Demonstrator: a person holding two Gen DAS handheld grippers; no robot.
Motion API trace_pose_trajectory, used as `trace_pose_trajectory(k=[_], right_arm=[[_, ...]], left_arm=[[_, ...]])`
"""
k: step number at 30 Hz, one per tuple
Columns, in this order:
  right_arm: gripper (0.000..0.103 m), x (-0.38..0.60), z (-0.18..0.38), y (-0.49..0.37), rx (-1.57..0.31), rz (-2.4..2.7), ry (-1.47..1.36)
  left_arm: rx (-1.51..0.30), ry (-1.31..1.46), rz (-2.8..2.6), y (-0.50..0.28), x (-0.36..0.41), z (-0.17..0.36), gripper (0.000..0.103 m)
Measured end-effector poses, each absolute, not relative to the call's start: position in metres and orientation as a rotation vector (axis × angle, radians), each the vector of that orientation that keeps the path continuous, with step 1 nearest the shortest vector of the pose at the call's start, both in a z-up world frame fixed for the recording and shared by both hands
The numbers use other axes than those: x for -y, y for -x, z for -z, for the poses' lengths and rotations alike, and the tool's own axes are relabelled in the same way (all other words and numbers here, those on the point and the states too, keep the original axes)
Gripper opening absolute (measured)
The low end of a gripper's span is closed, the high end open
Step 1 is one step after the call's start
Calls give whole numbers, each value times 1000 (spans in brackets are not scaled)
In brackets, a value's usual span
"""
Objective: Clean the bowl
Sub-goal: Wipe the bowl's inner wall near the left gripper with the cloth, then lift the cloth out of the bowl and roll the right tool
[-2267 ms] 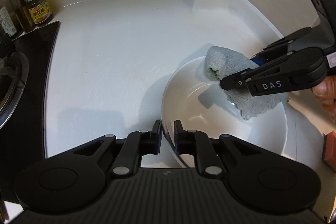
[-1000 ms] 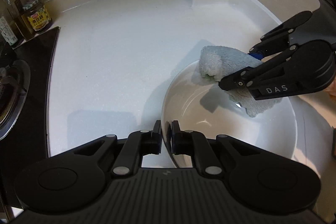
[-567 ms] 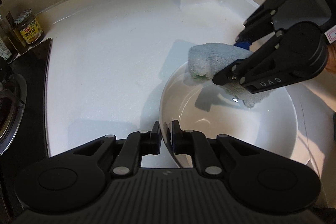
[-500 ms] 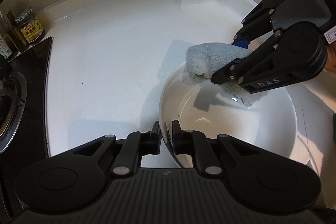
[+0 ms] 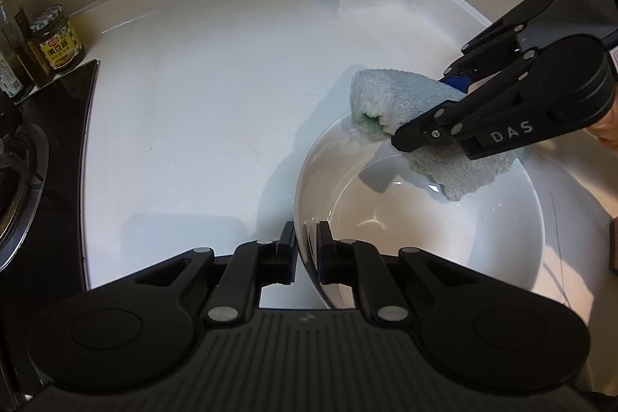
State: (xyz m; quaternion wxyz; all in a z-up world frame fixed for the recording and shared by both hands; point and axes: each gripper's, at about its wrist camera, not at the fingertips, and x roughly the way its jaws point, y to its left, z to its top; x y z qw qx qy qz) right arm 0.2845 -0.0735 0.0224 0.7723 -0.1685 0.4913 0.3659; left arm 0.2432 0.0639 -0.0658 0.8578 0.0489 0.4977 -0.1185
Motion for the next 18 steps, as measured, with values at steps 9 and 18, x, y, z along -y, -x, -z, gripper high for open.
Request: trace_pose_trajectory(k=[9,18], right_arm=[[22,133,-17,-293,-1118,-738,-76],[23,190,0,-250,-1057,-670,-393]], left_arm=[[-1081,-67,288,-249,-72,63,9],[-1056,-75,327,-254,-77,49,8]])
